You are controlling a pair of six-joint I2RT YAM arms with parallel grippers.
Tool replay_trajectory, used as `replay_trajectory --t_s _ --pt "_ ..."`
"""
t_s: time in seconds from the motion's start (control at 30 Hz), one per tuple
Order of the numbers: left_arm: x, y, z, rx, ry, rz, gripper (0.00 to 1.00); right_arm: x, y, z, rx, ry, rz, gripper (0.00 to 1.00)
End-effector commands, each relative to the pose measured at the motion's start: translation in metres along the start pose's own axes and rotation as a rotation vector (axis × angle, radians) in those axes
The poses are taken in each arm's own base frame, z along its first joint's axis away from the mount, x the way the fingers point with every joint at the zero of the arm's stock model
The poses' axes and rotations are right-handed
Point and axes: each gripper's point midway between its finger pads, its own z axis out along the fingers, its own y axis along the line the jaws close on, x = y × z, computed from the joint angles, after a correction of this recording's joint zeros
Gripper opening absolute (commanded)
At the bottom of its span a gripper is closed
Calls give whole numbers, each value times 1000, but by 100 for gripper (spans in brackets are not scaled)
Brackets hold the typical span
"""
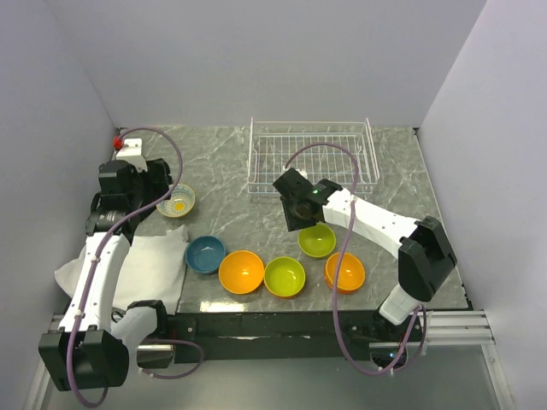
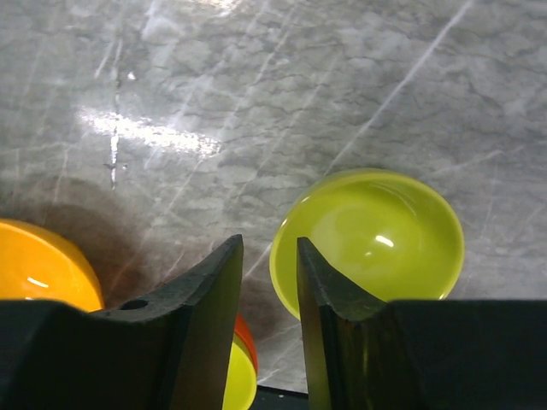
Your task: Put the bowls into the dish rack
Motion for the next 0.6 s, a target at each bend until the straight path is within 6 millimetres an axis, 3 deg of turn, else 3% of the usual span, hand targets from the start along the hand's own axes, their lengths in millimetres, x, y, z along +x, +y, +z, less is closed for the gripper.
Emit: replay_trajectory --t_s 0.0,0.2,0.57 --pt "-5 5 -7 -22 -43 2 97 -1 -11 1 97 -19 56 38" --pt "3 8 -5 -37 -40 7 97 15 -9 9 91 29 46 34" --pt "9 8 -5 -35 -39 5 97 25 1 20 67 65 13 33"
